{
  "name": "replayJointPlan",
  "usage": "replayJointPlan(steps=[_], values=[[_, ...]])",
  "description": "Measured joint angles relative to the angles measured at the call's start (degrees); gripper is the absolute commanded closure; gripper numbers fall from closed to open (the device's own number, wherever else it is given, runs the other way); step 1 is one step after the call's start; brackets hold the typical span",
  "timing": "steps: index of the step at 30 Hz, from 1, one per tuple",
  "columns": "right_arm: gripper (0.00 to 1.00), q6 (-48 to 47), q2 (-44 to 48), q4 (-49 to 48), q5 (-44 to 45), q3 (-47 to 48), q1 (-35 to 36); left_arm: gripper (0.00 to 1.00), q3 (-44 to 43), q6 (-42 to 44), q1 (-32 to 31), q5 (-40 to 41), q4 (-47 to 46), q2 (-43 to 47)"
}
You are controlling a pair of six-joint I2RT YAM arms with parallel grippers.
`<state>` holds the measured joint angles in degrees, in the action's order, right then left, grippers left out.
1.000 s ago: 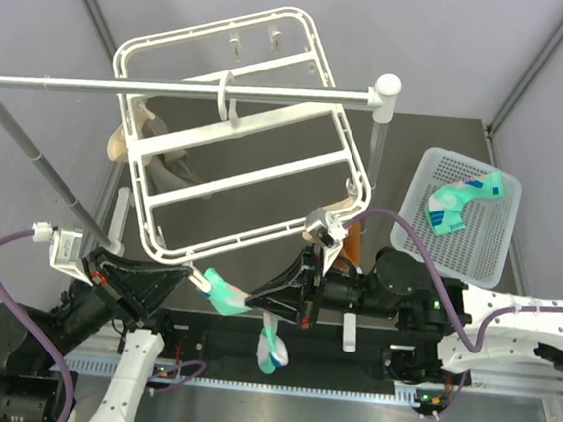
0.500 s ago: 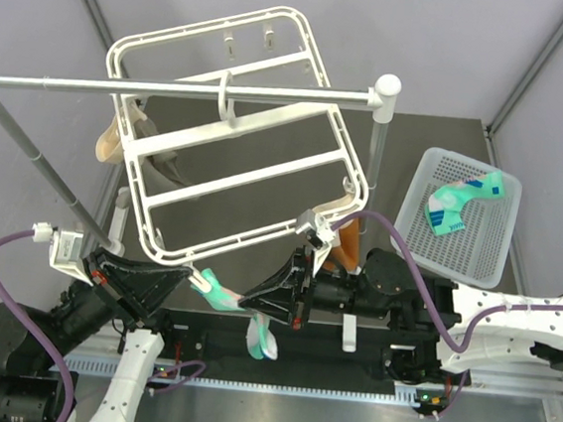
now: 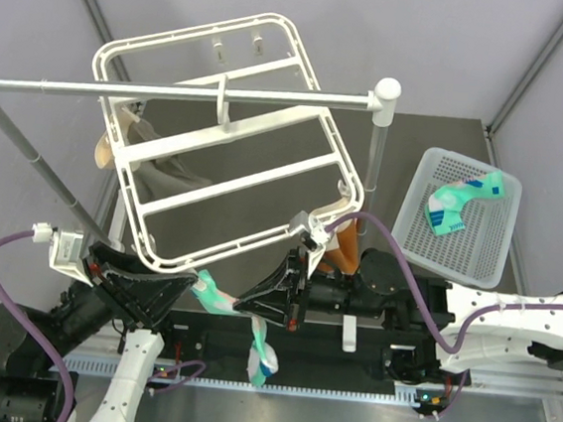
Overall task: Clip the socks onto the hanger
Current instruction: Clamp the sock onto the hanger, then open the clamp at the hanger.
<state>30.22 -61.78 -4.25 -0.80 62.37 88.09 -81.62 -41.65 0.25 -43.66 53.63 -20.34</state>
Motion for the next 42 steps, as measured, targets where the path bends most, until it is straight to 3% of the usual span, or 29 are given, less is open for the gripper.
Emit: replayJointPlan(steps=[6,19,27,33,42], values=[[1.00,-0.20,-0.31,-0.42,0.04,0.02,-0.13,0.32,-0.59,1.11,0.02,0.07,0.35,0.00],[1.00,-3.43,1.79,5.51,9.75,0.76,-0.20,0.35,-11.19,7.21,0.02,2.21,2.21,0.66],[0.98,-6.27,5.38,10.21,13.99,1.07,-0.22,0.38,-21.27,12.94,-0.02,13.70,8.74,0.61],[0.97,-9.51,8.94,12.76,17.35,1.62,-0.24,0.34,-12.57,13.22,-0.04,15.80,8.90,0.61],[0.96,-13.53,11.08,14.62,22.34,2.62,-0.26,0.34,-1.18,8.28,-0.04,9.42,1.44,0.79]])
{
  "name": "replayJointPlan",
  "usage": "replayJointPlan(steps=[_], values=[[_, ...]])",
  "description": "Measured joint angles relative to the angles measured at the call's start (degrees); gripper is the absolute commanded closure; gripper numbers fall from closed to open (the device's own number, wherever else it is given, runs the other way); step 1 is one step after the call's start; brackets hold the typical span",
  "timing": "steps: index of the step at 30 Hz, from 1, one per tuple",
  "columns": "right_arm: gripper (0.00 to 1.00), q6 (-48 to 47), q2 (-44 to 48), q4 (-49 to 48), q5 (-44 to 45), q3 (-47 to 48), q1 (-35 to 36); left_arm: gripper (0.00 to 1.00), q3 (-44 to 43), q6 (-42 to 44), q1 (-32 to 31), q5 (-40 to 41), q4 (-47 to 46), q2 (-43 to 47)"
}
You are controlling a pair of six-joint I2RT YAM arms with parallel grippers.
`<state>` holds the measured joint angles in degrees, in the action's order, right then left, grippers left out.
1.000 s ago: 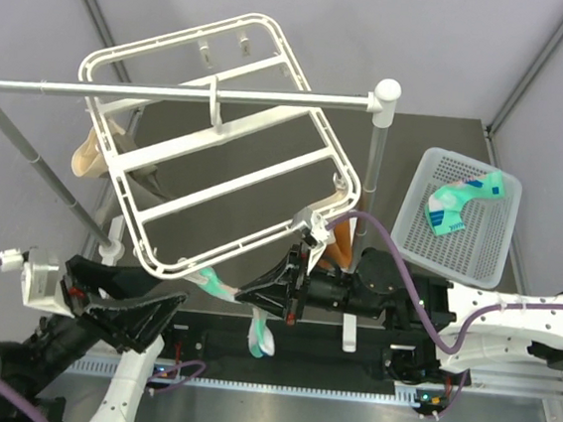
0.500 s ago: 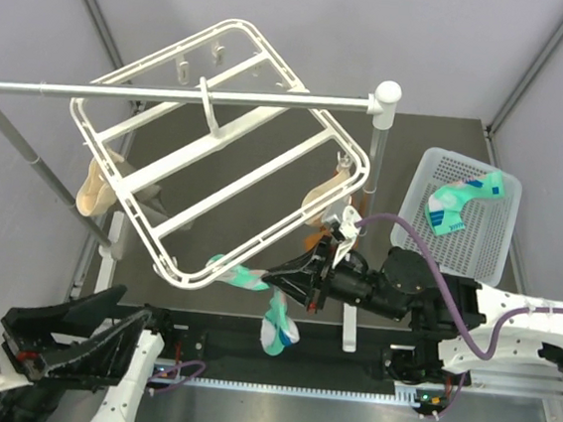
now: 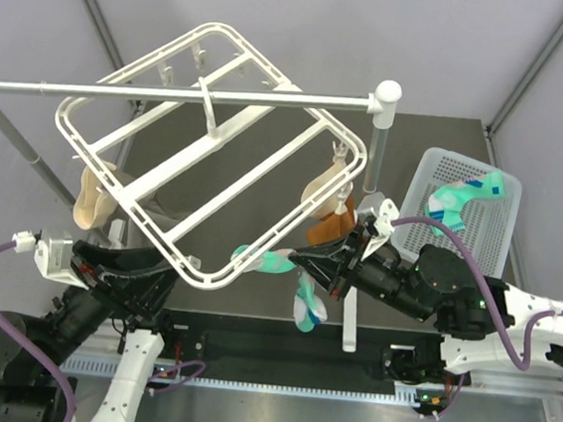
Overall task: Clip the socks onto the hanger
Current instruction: Open the clamp at the hanger.
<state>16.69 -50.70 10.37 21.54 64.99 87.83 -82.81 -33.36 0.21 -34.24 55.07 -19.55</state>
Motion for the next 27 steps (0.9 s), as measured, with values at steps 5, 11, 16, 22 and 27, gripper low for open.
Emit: replayJointPlan(steps=[5,11,16,22,27], values=[[0.96,-2.29,0.09,1.09,3.48,0.00,-0.26,0.36,2.89,-2.16,0.00,-3.21,-5.44,0.68],[0.95,-5.20,0.09,2.64,6.23,0.02,-0.37,0.36,3.10,-3.30,0.00,-6.19,-9.35,1.38],[0.95,-7.19,0.09,2.78,8.39,0.02,-0.74,0.35,4.26,-5.05,0.02,-8.22,-12.83,2.86],[0.94,-8.87,0.07,2.75,9.35,0.02,-1.01,0.31,5.68,-6.12,0.37,-10.95,-15.69,2.84],[0.94,-9.75,0.07,2.99,10.32,0.04,-1.05,0.31,7.78,-7.69,0.46,-13.16,-19.30,2.84]])
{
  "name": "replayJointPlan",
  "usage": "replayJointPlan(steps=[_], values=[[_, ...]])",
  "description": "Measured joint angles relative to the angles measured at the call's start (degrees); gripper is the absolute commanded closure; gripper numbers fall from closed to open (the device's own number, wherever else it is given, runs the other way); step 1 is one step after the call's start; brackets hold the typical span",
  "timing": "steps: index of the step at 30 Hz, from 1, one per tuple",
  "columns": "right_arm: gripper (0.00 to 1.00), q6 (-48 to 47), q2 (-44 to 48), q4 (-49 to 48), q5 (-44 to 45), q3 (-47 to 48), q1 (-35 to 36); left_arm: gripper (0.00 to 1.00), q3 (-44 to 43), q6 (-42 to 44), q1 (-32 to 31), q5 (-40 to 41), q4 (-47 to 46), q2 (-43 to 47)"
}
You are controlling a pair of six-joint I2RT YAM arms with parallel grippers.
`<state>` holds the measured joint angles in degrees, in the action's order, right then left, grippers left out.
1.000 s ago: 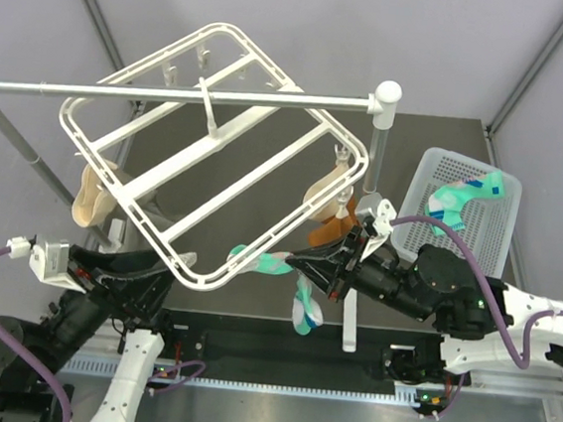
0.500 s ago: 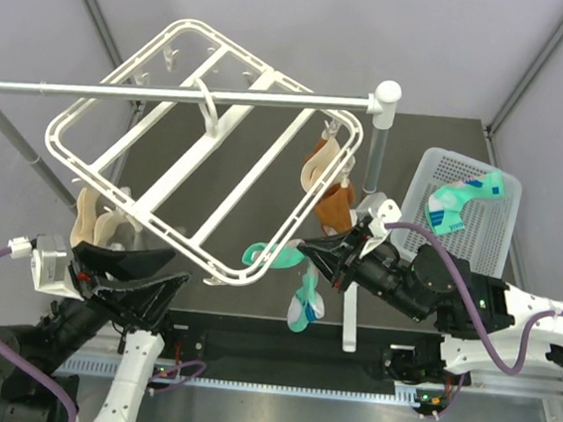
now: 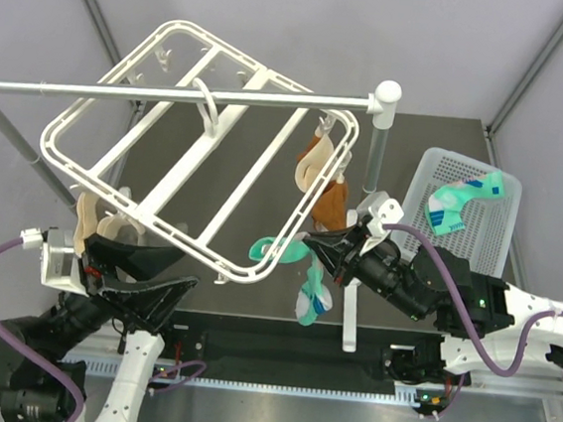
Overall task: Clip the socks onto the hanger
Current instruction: Open the clamp at the hanger.
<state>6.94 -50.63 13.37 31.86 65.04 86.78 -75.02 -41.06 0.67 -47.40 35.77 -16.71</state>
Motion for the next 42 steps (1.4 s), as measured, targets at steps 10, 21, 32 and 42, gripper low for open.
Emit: replayJointPlan(steps=[10,21,32,42], values=[[0.94,-0.81,1.07,1.03,1.27,0.04,-0.35,0.31,3.85,-3.10,-0.37,-1.77,-5.09,0.00],[0.89,-0.83,1.44,1.53,0.79,0.70,-0.35,0.32,5.55,-7.54,-0.39,-4.59,-10.45,-0.81],[0.87,-0.96,0.20,1.70,-1.25,1.11,-0.44,0.33,0.22,-2.95,-0.39,-8.11,-1.81,-6.21],[0.78,0.72,-0.37,0.70,-2.43,1.11,-0.46,0.33,0.17,-2.49,-0.39,-9.55,0.42,-6.45]])
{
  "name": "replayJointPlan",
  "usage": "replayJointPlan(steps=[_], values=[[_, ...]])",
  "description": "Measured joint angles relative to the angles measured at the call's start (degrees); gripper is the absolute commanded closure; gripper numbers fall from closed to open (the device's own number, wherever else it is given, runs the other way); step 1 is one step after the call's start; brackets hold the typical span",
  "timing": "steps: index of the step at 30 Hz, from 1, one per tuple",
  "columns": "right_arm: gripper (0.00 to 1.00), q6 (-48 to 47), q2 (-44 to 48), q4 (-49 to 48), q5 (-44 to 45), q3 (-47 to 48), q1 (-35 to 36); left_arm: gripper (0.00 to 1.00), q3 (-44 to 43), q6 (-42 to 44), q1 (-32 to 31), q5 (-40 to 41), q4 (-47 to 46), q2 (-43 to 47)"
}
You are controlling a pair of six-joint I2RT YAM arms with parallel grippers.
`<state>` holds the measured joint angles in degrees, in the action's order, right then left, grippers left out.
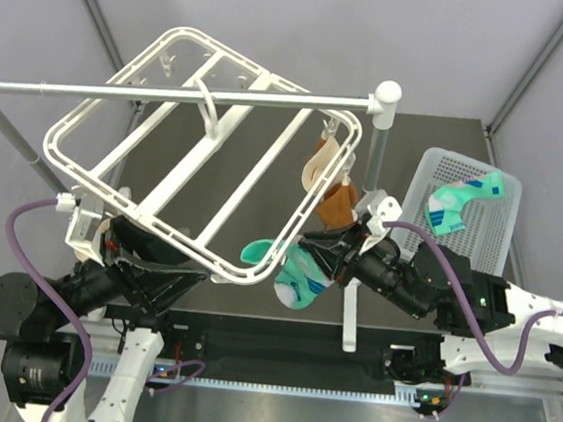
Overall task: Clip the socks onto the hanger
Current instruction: Open the clamp at the hanger.
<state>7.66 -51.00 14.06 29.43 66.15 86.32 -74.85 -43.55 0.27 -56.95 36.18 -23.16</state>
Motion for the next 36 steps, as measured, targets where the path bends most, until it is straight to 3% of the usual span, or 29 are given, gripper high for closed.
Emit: replayJointPlan(steps=[6,14,23,29,36], values=[[0.54,2.10,-1.05,-0.70,-0.28,0.00,-0.04,0.40,1.18,-2.32,0.00,-0.31,-1.27,0.13],[0.48,5.03,2.25,0.70,-3.89,-0.11,-0.15,0.57,2.14,-5.64,0.00,-1.64,-4.50,0.20],[0.33,6.71,6.51,-2.64,-26.23,-0.11,-0.24,0.63,2.12,-8.07,0.07,-2.29,-6.73,0.68],[0.32,8.15,-1.14,-8.50,-38.12,2.32,0.22,0.63,2.12,-9.51,0.35,-2.45,-7.69,0.92],[0.32,7.89,-11.82,-13.55,-34.25,3.06,2.23,0.63,2.12,-11.52,1.07,-2.91,-9.05,0.94]])
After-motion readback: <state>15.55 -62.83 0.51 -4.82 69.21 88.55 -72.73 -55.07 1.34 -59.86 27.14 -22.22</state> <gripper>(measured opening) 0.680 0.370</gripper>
